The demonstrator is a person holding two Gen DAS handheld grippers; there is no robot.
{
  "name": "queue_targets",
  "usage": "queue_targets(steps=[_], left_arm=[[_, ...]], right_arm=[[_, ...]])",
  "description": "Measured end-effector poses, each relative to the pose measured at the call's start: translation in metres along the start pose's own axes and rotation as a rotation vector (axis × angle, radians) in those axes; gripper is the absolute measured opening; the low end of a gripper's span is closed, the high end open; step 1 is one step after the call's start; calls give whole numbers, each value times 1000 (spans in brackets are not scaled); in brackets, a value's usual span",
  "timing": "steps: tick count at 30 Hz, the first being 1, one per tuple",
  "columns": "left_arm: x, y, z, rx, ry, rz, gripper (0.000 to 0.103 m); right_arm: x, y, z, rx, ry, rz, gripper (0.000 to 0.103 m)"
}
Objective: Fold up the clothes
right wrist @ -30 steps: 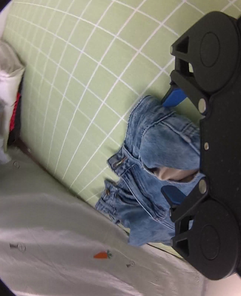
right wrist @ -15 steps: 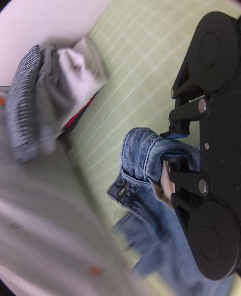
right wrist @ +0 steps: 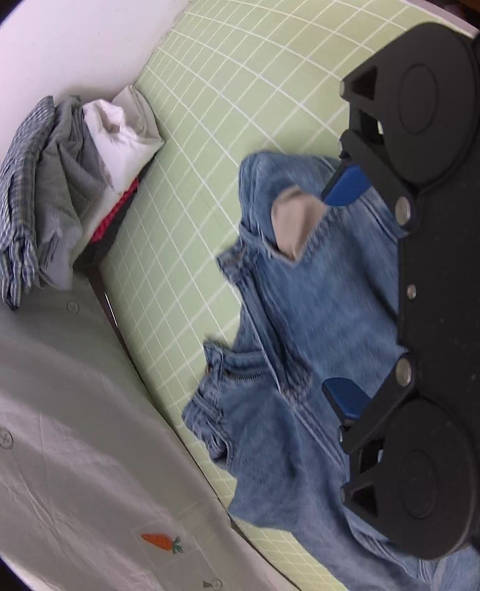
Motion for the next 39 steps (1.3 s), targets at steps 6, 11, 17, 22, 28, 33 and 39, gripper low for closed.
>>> queue_targets(steps=[6, 11, 17, 22, 28, 33, 39], left_arm=[[34, 13, 57, -7, -91, 4, 82], [36, 8, 81, -79, -200, -94, 5], [41, -2, 21, -216, -52, -77, 3], [19, -24, -65, -369, 165, -44, 3], [-58, -77, -50, -179, 21, -92, 6], [-96, -111, -21, -57, -93, -131, 25], [-69, -114, -36, -42, 26, -158, 67]], right_arm=[[5, -34, 13, -29, -31, -65, 101], [-1, -51, 24, 3, -67, -92, 101], [-13, -54, 9, 51, -67, -133, 100], [-29, -47, -8, 82, -58, -152, 100], [-51, -36, -14, 101, -115, -152, 100], [-57, -44, -16, 127, -131, -188, 100], [-65, -68, -11, 161, -158, -275, 100]])
Point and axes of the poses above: each gripper's, at about its wrist camera, not at the fingertips, and z roughly the way its jaws point, y to its right, x to its top, the point moved 2 cm from there along z, roughly the way its jaws point, and after that the axes turned 15 degrees about x, right-handed, at the moved point
